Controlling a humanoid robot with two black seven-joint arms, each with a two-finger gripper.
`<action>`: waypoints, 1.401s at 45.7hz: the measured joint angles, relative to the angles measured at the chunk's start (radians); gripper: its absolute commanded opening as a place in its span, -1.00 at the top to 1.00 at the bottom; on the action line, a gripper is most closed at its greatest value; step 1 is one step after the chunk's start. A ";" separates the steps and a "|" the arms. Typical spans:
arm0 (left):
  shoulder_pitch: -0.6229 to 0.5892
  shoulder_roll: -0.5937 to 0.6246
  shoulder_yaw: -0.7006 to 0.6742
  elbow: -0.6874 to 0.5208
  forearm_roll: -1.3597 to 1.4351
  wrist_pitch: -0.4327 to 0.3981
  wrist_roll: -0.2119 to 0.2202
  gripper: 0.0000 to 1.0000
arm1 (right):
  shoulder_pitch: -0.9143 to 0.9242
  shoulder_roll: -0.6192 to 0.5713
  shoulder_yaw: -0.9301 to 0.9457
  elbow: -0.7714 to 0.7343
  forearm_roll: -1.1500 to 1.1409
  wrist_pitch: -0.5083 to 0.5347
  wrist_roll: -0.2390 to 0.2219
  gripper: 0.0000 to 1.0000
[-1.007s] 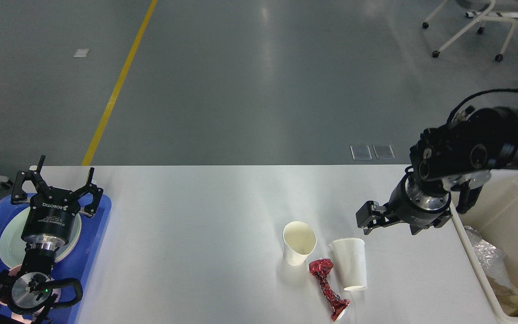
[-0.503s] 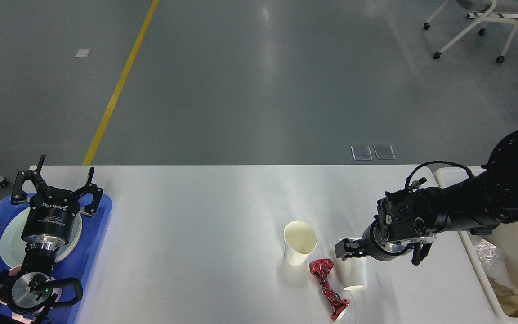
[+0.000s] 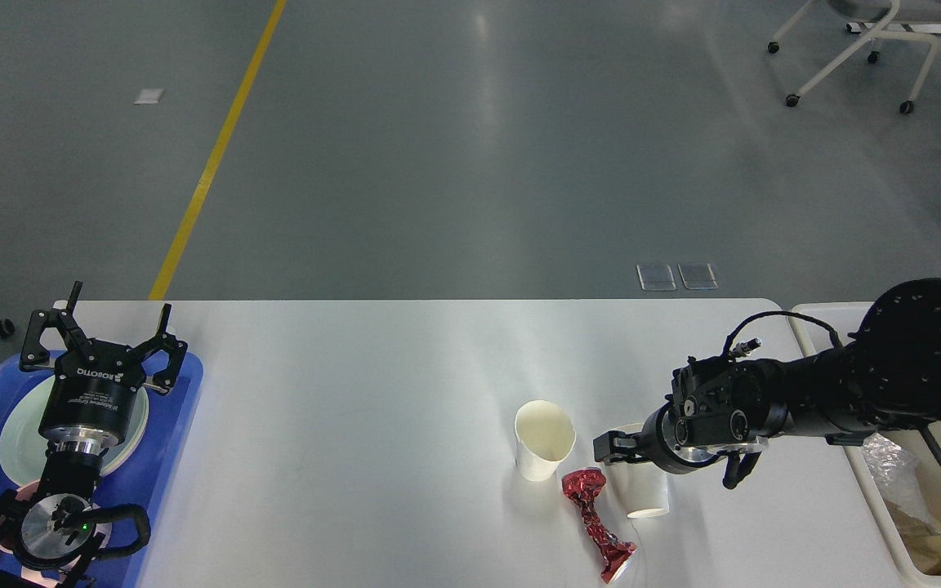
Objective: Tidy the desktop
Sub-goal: 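Grasp the paper cup nearest the bin with the right gripper, then lift the paper cup and carry it over the white bin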
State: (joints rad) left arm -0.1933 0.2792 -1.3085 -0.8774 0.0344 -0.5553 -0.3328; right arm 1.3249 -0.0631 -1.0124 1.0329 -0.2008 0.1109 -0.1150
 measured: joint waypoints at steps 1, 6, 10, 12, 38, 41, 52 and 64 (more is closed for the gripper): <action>0.000 0.000 0.000 0.000 0.000 0.000 0.000 -0.93 | -0.004 0.001 0.000 -0.002 0.000 -0.004 0.000 -0.71; 0.000 0.000 0.000 0.000 0.000 0.000 0.000 -0.93 | -0.012 0.003 0.000 -0.005 -0.002 -0.017 0.000 -0.29; 0.000 0.000 0.000 0.000 0.000 0.000 0.000 -0.93 | -0.014 0.003 0.000 -0.005 -0.003 -0.020 -0.001 0.04; 0.000 0.000 0.000 0.000 0.001 0.000 0.000 -0.93 | -0.014 0.003 0.000 -0.005 -0.003 -0.020 -0.001 0.22; 0.000 0.000 0.000 0.000 0.001 0.000 0.000 -0.93 | 0.006 -0.024 -0.004 -0.003 0.042 -0.010 -0.002 0.96; 0.000 0.000 0.000 0.000 0.001 0.000 0.000 -0.93 | 0.013 -0.028 -0.009 0.000 0.062 -0.003 -0.003 0.98; 0.000 0.000 0.000 0.000 0.001 0.000 0.000 -0.93 | 0.055 -0.055 -0.020 0.039 0.070 0.035 -0.003 1.00; 0.000 0.000 0.000 0.000 0.001 0.000 0.000 -0.93 | 0.257 -0.162 -0.038 0.160 0.080 0.186 -0.003 1.00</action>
State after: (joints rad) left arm -0.1933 0.2792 -1.3085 -0.8774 0.0351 -0.5553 -0.3329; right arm 1.5824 -0.2253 -1.0502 1.1932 -0.1211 0.2964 -0.1183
